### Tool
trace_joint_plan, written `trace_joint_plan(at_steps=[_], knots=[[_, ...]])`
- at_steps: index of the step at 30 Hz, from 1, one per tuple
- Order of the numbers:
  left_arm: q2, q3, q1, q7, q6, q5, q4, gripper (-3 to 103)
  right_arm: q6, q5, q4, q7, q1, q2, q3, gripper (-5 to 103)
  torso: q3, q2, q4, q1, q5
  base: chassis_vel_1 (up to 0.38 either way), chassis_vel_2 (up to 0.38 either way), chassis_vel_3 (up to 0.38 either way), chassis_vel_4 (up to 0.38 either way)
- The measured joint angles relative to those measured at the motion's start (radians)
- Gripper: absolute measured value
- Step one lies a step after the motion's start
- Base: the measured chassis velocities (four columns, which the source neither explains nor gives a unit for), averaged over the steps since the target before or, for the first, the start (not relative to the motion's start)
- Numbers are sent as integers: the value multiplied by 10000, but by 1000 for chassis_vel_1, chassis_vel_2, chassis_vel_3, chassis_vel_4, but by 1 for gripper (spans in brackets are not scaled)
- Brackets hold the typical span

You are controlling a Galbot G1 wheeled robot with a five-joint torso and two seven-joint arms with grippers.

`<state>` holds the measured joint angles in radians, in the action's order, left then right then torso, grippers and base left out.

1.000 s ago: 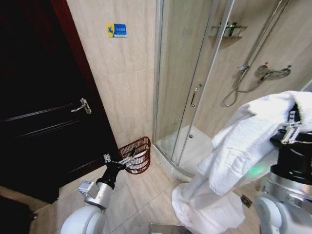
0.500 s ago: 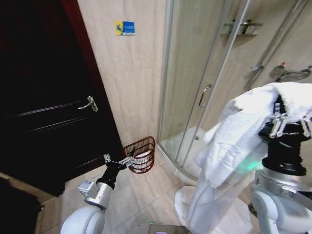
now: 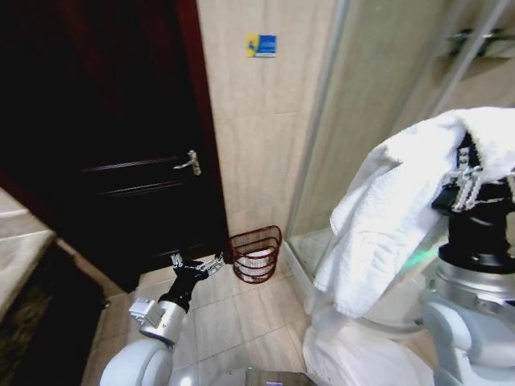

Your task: Discard the used towel into the hamper.

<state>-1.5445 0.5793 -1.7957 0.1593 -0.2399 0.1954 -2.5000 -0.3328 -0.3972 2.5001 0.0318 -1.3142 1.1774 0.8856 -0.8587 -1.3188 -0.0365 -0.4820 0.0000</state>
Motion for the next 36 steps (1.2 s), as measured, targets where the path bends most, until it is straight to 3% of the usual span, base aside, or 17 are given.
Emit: trace_joint_plan(at_steps=[6,13,21,36], knots=[[0,0,0,0,0,0,0,100,136,-132,-100,-127,470,-244,76,8,32,56,-1,29,-2,135,122,130,117],[0,1,0,0,0,0,0,100,1126,-368,-435,-491,1374,-723,157,8,43,77,-1,37,0,79,65,66,67],[0,0,0,0,0,0,0,100,1347,-691,-647,-446,2021,-912,-131,8,42,72,2,38,1,0,0,0,0],[0,0,0,0,0,0,0,100,1736,-1530,-432,-259,2558,-1233,-54,8,31,59,-1,24,7,-157,159,154,-152]])
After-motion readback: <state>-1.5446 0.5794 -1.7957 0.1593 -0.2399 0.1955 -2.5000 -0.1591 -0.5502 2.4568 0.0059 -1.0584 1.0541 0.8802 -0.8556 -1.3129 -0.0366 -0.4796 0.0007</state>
